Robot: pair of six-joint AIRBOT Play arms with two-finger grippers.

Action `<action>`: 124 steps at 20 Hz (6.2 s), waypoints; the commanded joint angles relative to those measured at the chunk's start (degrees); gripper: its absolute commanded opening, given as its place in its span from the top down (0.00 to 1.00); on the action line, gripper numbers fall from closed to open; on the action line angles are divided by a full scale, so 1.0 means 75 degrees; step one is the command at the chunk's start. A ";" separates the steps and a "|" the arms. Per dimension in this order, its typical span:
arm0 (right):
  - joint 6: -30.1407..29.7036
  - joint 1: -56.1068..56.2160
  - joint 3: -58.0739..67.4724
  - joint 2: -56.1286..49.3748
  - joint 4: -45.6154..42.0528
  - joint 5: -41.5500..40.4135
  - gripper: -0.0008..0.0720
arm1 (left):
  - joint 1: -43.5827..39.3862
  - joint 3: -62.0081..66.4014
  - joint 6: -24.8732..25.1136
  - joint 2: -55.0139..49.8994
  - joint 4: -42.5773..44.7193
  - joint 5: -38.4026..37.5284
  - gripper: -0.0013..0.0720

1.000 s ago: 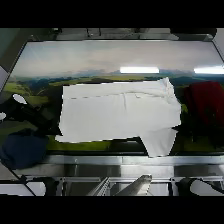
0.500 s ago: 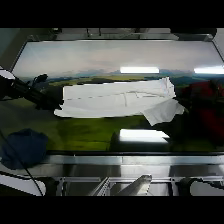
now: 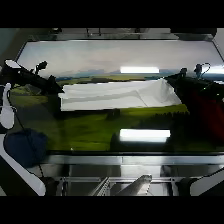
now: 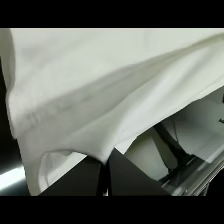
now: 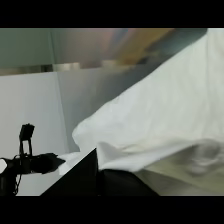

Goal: Fold the shirts.

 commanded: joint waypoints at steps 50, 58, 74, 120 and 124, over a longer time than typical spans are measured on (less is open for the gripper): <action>0.0860 0.0376 0.3261 -0.0128 -0.3107 0.1883 0.97 | -0.4328 -0.0463 0.0274 0.0329 0.0799 0.3914 0.98; 0.1629 0.1052 0.3261 0.1131 -0.2844 0.2396 0.97 | -0.5706 0.0659 -0.0207 -0.0898 0.0871 0.4368 0.97; 0.1950 0.4741 0.3258 0.0382 -0.1664 -0.0425 0.97 | -0.2124 0.0414 -0.0353 0.2911 0.0883 0.0385 0.97; 0.2565 0.3442 -0.0032 0.0586 -0.4188 -0.1265 0.07 | 0.1853 -0.6994 0.1037 0.8454 -0.0659 0.2197 0.96; 0.1848 0.3745 -0.0026 0.0207 -0.2722 -0.1501 0.07 | 0.1856 -0.6991 0.1040 0.8457 -0.0667 0.2241 0.96</action>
